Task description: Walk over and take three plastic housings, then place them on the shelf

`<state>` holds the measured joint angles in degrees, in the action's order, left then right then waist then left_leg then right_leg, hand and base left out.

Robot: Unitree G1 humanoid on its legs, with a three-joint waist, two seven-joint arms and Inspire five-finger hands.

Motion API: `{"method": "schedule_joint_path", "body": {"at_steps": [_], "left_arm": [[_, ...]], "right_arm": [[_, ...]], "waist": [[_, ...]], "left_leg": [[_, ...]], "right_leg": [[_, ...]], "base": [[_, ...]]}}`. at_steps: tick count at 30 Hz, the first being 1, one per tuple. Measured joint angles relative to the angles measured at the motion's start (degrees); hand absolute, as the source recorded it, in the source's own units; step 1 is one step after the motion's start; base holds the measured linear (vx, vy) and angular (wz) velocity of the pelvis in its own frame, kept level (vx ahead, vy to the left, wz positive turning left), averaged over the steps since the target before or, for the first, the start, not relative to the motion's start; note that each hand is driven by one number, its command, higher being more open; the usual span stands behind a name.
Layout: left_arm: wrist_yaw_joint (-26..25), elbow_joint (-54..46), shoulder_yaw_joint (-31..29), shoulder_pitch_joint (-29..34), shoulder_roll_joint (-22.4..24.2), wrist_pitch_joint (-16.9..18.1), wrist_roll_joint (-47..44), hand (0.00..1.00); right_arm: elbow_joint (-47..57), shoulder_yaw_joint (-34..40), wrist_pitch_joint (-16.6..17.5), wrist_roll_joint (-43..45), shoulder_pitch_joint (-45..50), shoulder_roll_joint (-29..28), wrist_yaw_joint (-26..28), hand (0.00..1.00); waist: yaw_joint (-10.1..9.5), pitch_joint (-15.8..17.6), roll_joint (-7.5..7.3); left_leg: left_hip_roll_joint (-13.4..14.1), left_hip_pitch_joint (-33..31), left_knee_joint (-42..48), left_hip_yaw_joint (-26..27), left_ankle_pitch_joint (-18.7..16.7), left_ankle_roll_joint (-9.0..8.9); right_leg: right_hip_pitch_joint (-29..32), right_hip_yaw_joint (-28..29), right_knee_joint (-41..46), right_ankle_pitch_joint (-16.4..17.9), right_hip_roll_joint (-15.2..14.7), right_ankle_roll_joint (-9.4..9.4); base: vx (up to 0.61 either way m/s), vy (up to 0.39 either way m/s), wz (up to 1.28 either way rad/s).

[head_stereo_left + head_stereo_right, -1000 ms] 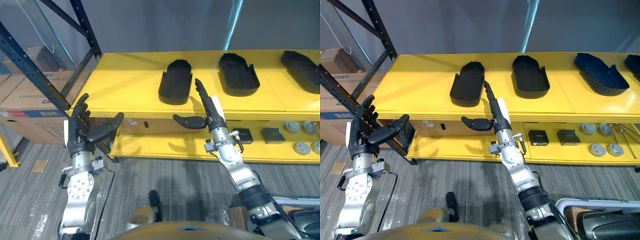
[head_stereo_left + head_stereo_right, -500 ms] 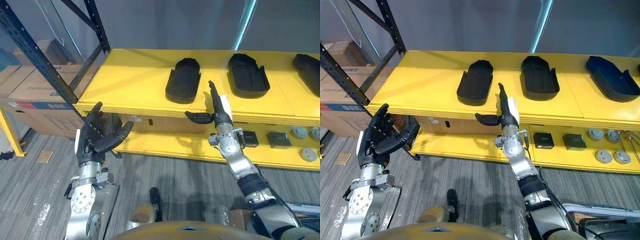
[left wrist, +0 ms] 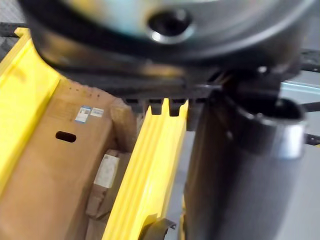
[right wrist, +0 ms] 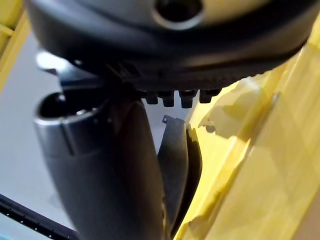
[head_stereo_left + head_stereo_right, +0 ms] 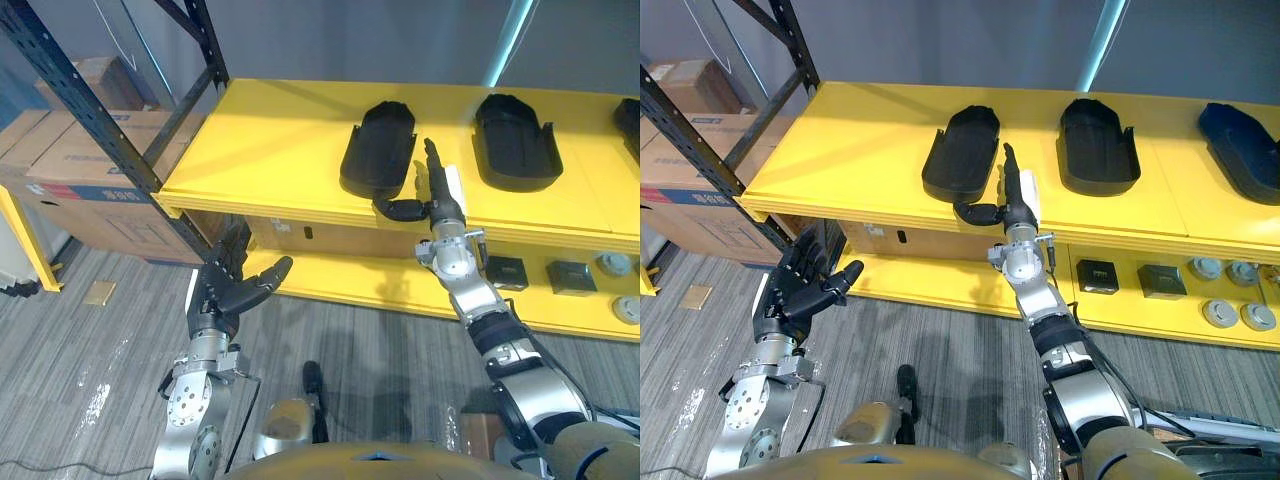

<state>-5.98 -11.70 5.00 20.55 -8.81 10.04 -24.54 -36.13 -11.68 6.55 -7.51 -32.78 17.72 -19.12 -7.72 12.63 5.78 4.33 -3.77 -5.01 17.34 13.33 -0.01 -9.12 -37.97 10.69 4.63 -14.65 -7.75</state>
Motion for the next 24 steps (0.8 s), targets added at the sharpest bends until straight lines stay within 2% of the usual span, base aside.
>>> {"method": "schedule_joint_path", "body": {"at_steps": [3,9,14,20,24], "left_arm": [[-0.11,0.0,0.92,-0.07,-0.01,0.0,-0.29,1.0],[-0.2,0.02,2.34,-0.51,-0.01,-0.04,-0.32,1.0],[-1.23,0.27,3.02,-1.09,-0.03,-0.09,-0.35,1.0],[-2.0,3.63,6.85,-3.46,-0.15,-0.17,-0.65,1.0],[-2.27,4.16,7.38,-4.7,-0.18,-0.16,-0.66,1.0]], "right_arm": [[-1.79,-0.04,0.0,0.01,-1.23,0.07,0.0,1.0],[-6.04,-0.14,-0.44,-0.04,-5.36,0.1,0.13,1.0],[-8.47,-0.16,-1.07,-0.04,-9.06,0.59,-0.44,1.0],[-10.7,-0.1,-3.0,-0.03,-11.6,0.58,-4.22,1.0],[-11.62,-0.1,-4.05,-0.04,-12.97,0.55,-6.26,1.0]], "waist": [[0.01,0.27,0.3],[-0.09,0.93,0.55],[-0.17,2.39,1.52],[-1.44,2.52,1.82],[-1.54,2.71,2.1]], "left_leg": [[-0.2,0.01,0.0,-0.4,0.1,0.06],[-0.17,0.01,0.02,-0.92,0.34,-0.03],[0.06,-0.05,0.13,-0.98,0.6,-0.1],[-0.08,-0.09,0.15,-0.8,0.4,0.09],[-0.29,-0.15,0.16,-1.0,0.55,-0.12]], "right_leg": [[0.15,-0.42,1.31,0.74,-0.38,-0.35],[0.99,-0.96,4.05,2.74,-1.32,0.15],[1.37,-0.98,5.56,3.4,-1.62,0.39],[1.98,-1.0,7.21,4.51,-2.39,0.38],[2.11,-1.03,8.12,5.03,-2.84,0.15]], "base": [[-0.01,-0.017,0.09],[-0.03,-0.021,0.05],[-0.02,-0.01,0.0],[-0.01,-0.019,0.0],[0.02,-0.026,0.04]]}}
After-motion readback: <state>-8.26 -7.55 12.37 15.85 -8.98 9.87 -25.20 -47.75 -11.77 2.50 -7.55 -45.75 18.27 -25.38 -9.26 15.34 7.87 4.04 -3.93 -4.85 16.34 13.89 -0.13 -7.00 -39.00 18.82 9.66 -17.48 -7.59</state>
